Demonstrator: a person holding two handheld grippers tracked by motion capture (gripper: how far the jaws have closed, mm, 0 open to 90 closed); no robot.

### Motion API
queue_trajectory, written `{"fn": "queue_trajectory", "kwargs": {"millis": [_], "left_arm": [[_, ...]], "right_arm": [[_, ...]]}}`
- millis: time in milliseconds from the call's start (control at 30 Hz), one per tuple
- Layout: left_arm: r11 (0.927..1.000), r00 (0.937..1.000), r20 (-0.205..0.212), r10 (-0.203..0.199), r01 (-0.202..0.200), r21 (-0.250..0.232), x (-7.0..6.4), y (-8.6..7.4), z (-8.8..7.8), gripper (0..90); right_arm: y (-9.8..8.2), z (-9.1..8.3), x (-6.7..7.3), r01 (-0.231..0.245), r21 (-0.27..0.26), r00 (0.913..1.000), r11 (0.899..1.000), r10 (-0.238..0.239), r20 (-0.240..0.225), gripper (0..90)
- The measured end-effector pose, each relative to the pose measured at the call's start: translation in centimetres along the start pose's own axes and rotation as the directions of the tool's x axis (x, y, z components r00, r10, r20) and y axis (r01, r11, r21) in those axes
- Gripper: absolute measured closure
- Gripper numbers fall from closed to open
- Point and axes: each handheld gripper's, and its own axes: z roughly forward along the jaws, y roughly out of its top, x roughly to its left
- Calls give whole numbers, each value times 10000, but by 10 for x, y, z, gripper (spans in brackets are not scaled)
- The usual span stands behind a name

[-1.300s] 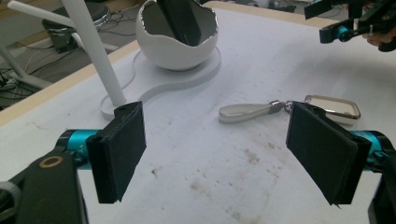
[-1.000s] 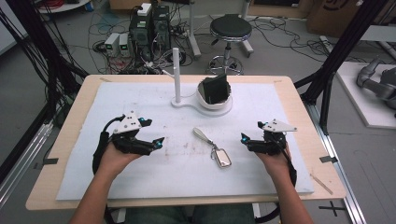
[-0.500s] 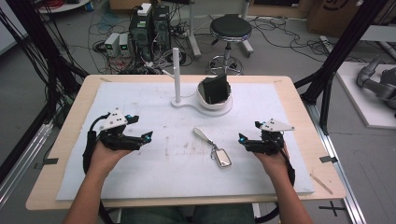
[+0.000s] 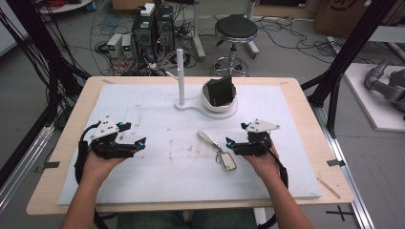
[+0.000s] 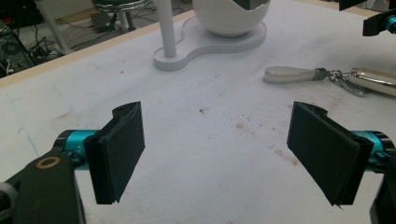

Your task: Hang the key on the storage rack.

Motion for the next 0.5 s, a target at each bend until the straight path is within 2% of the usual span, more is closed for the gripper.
{"fn": "queue_trajectory", "kwargs": {"millis": [100, 233, 500], "left_arm": [[9999, 9999, -59, -99, 99, 33, 1, -6, -4, 190], [9998, 9998, -98, -177, 178, 132, 2, -12, -8, 189], [9997, 9998, -170, -96, 99, 223, 3, -17, -14, 189]], "right_arm": [[5, 11, 6, -10, 167, 9995, 9999, 15, -310, 171], [10, 27, 13, 270, 583, 9979, 9979, -234, -612, 171], [10, 55, 21, 483, 1659, 9935, 9850, -302, -1098, 177]]}}
